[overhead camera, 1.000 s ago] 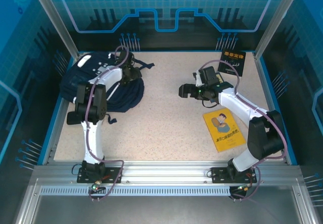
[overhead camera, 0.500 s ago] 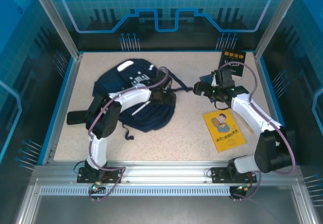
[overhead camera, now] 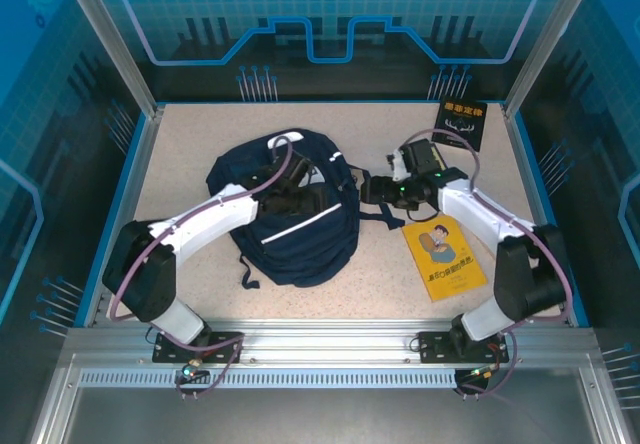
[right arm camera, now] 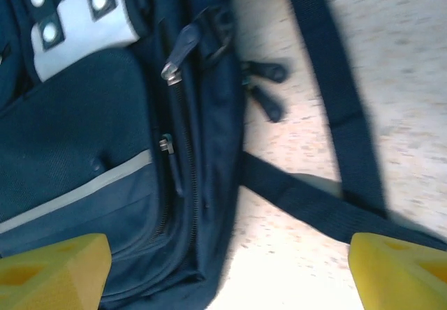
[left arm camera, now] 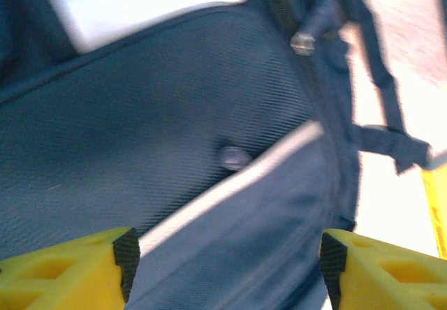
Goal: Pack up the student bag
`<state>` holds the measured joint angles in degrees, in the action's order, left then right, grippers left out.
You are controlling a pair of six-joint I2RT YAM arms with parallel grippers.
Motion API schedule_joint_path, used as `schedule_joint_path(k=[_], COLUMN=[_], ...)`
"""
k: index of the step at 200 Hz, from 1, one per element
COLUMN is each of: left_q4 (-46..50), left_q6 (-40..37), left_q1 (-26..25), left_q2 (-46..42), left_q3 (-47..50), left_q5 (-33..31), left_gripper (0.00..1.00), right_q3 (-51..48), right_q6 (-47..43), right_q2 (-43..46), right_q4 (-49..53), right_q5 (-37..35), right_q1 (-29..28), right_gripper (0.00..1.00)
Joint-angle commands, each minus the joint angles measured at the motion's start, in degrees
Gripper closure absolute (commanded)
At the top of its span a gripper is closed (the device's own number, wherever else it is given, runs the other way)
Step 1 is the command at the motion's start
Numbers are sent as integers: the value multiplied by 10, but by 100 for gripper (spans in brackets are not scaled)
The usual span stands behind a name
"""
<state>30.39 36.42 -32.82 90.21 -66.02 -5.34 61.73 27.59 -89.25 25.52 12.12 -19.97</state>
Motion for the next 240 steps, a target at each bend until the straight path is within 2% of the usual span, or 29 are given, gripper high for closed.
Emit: schedule_joint_path(k=[1,15,56,97,129,143,155,188,209,240], left_q4=[23,17,-4,-28,-33,-25,-15,25,55,95], left_q6=[66,77,61,29,-12,-31,-44,-76,-102,-145], left_q1=[29,41,65,111,145,150,150,145,119,51], left_q2=[-1,-1,46,114,154,160,154,110,78,65], left_q3=[55,77,95,64,6,-20,-36,-58,-69,-101], left_q5=[-24,-27,-30,-17,-4,-8,-14,-11,-22,-54], left_gripper=[34,39,48,51,50,50,48,33,26,23], right_q3=[37,48,59,33,20,29,24,-3,-23,-54], right_q6=[3,15,41,81,118,124,132,105,77,33], right_q2=[-45,-71,-135,-161,-174,-178,-165,-76,-10,57], right_q4=[11,6,-12,-58,-118,-121,-124,-91,-72,-56], right_q5=[26,25,43,80,131,131,113,41,9,-47], right_q1=[-26,-37,-70,-107,-142,-157,-158,-135,-107,-53], right_gripper=[14,17,23,37,41,41,38,14,3,0])
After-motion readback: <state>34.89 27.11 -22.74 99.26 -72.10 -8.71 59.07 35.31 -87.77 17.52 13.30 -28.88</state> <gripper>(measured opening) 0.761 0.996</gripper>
